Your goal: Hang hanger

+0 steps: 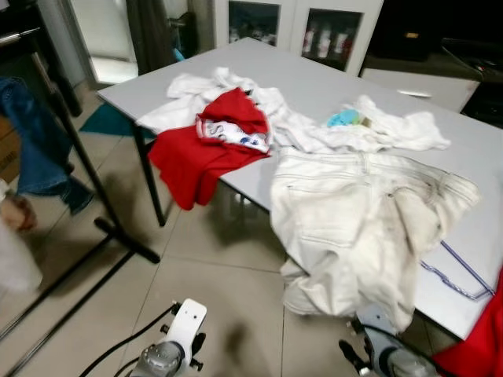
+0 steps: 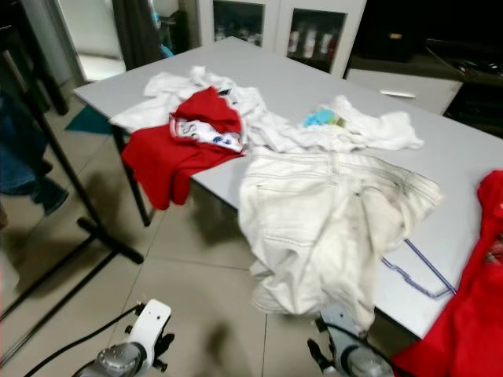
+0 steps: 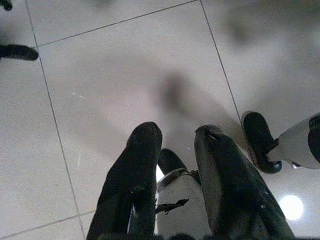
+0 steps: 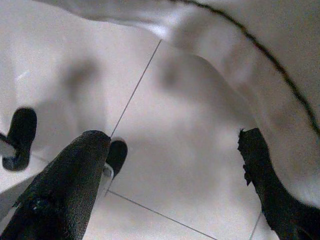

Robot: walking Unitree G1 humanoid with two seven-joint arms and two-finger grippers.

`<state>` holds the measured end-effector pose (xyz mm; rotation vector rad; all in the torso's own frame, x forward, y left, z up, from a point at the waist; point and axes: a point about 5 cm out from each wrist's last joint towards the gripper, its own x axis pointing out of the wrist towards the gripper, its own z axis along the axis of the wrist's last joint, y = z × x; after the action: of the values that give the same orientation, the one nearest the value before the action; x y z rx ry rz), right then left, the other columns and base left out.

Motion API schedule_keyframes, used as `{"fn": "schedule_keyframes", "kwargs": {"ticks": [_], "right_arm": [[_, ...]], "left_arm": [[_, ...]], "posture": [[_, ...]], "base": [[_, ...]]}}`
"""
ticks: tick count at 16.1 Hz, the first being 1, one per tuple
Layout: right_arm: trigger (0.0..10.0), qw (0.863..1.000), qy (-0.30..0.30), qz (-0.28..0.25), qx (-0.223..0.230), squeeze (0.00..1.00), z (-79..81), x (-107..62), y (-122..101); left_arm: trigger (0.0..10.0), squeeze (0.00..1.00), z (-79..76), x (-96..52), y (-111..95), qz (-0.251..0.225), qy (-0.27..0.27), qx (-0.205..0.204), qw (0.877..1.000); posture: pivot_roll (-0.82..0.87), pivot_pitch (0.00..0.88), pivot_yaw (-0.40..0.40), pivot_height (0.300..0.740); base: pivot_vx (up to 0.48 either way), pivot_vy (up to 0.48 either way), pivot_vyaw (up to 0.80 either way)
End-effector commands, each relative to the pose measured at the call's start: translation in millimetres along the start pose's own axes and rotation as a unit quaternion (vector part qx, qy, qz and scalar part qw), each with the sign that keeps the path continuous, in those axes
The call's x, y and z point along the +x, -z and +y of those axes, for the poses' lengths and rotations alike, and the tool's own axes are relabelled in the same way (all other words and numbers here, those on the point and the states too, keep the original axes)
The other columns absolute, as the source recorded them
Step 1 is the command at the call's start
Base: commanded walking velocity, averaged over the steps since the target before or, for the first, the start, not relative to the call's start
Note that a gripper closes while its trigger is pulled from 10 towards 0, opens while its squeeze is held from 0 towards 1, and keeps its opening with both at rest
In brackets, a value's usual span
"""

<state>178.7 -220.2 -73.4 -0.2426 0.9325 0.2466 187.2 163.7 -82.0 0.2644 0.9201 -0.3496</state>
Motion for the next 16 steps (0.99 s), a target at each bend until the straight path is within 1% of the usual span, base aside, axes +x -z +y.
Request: {"fn": "schedule_keyframes", "kwargs": {"ticks": [1, 5, 6, 8, 9, 11, 16], "right_arm": [[10.0, 1.000, 0.007, 0.005, 0.007, 0.00, -3.1, -1.5, 4.7], [10.0, 1.000, 0.005, 0.009, 0.008, 0.00, -2.4, -1.6, 7.3], [10.0, 1.000, 0.005, 0.010, 0.007, 0.00, -2.4, -1.9, 8.3], [10.0, 1.000, 0.006, 0.011, 0.006, 0.00, -2.6, -2.0, 8.9], [10.0, 1.000, 0.006, 0.011, 0.006, 0.00, -3.0, -2.1, 9.3], [10.0, 1.000, 0.007, 0.012, 0.005, 0.00, -4.1, -2.5, 9.8], [10.0, 1.000, 0.007, 0.013, 0.001, 0.00, -4.7, -2.8, 10.2]], "left_arm": [[10.0, 0.00, -0.2, 1.3, -5.5, -0.005, 0.000, 0.005, 1.000], [10.0, 0.00, -1.3, 1.3, -4.6, -0.004, 0.003, 0.011, 1.000], [10.0, 0.00, -2.3, 1.2, -4.1, -0.003, 0.008, 0.022, 1.000], [10.0, 0.00, -3.7, 1.2, -4.0, -0.004, 0.013, 0.029, 0.999], [10.0, 0.00, -3.9, 1.3, -3.7, -0.003, 0.011, 0.024, 1.000], [10.0, 0.00, -4.1, 1.5, -4.4, -0.004, 0.009, 0.018, 1.000], [10.0, 0.00, -4.6, 1.9, -5.1, -0.004, 0.009, 0.020, 1.000]], "posture": [[-0.08, 0.000, -0.018, 0.740], [-0.08, 0.000, -0.017, 0.740], [-0.08, 0.000, -0.016, 0.740], [-0.09, 0.000, -0.015, 0.740], [-0.09, 0.000, -0.016, 0.740], [-0.09, 0.000, -0.017, 0.740], [-0.09, 0.000, -0.017, 0.740]], "base": [[0.000, 0.000, -0.80], [0.000, 0.000, -0.79], [0.000, -0.480, -0.79], [0.000, -0.480, -0.79], [0.000, -0.480, -0.79], [0.000, 0.000, -0.79], [0.000, 0.000, -0.78]]}}
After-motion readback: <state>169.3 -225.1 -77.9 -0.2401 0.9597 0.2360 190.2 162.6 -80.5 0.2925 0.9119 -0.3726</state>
